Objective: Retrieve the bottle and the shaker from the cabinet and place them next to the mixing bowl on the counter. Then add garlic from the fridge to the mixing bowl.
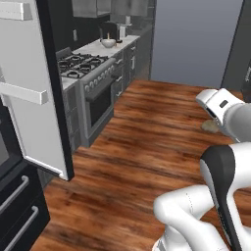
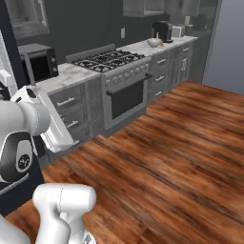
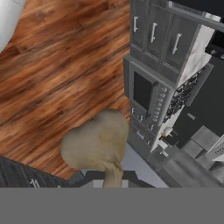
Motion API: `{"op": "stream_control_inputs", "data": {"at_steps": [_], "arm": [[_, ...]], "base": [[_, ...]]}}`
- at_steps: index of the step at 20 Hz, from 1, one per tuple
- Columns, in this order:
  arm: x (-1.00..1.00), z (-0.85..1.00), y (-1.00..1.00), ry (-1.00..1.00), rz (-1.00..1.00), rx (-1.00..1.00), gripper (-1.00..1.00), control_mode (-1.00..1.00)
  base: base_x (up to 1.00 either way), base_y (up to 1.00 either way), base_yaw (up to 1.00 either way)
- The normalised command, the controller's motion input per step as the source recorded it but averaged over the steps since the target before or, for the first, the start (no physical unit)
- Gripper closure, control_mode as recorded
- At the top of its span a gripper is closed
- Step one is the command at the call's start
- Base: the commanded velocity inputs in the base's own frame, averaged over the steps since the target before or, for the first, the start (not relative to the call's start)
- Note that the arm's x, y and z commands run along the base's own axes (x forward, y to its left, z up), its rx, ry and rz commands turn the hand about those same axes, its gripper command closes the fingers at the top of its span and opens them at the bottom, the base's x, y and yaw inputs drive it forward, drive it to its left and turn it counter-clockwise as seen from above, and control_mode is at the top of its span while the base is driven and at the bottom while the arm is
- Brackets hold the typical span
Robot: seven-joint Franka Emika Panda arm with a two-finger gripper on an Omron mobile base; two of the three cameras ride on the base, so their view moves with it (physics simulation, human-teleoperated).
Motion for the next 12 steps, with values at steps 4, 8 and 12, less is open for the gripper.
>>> {"op": "stream_control_inputs", "data": {"at_steps": [4,8,12], "arm": [[0.0,0.0,0.0,0.0,0.0,0.0,1.0,1.0],[0.0,0.0,0.0,0.0,0.0,0.0,1.0,1.0],[0.0,0.0,0.0,0.0,0.0,0.0,1.0,1.0]], "base": [[0.29,0.0,-0.13],[0.34,0.0,-0.12],[0.41,0.0,-0.11]]}}
